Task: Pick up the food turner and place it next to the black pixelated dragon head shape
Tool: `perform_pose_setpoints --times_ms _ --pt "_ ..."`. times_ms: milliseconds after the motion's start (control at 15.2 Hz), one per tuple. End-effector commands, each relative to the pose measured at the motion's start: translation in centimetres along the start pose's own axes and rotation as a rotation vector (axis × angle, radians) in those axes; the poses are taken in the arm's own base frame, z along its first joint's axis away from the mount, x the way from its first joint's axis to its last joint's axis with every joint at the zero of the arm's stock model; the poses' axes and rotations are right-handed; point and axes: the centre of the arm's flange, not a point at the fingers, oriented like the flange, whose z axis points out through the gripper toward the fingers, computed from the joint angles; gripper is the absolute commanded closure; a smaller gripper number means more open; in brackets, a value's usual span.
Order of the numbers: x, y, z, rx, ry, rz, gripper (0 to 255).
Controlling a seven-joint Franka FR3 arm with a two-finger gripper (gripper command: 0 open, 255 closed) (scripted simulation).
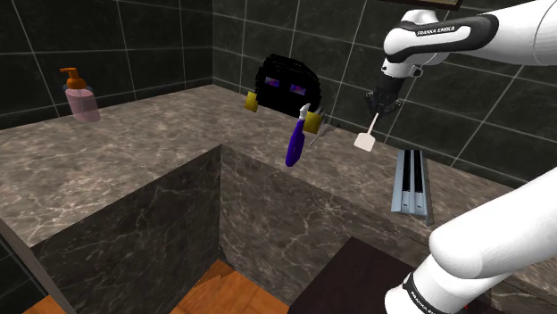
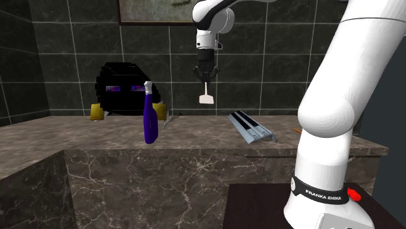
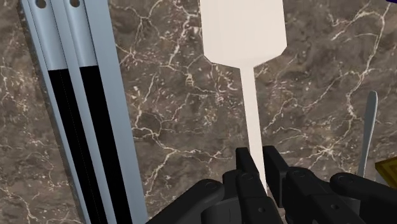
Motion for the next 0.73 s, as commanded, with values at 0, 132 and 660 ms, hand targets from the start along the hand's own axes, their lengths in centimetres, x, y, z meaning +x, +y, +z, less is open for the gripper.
perform_pose_setpoints --times_ms 0,132,660 --pt "0.1 0.0 -1.0 0.000 0.000 0.000 255" --pt "0.2 0.0 -2.1 0.000 0.000 0.000 255" --pt "0.4 0.0 -6.3 0.000 0.000 0.000 255"
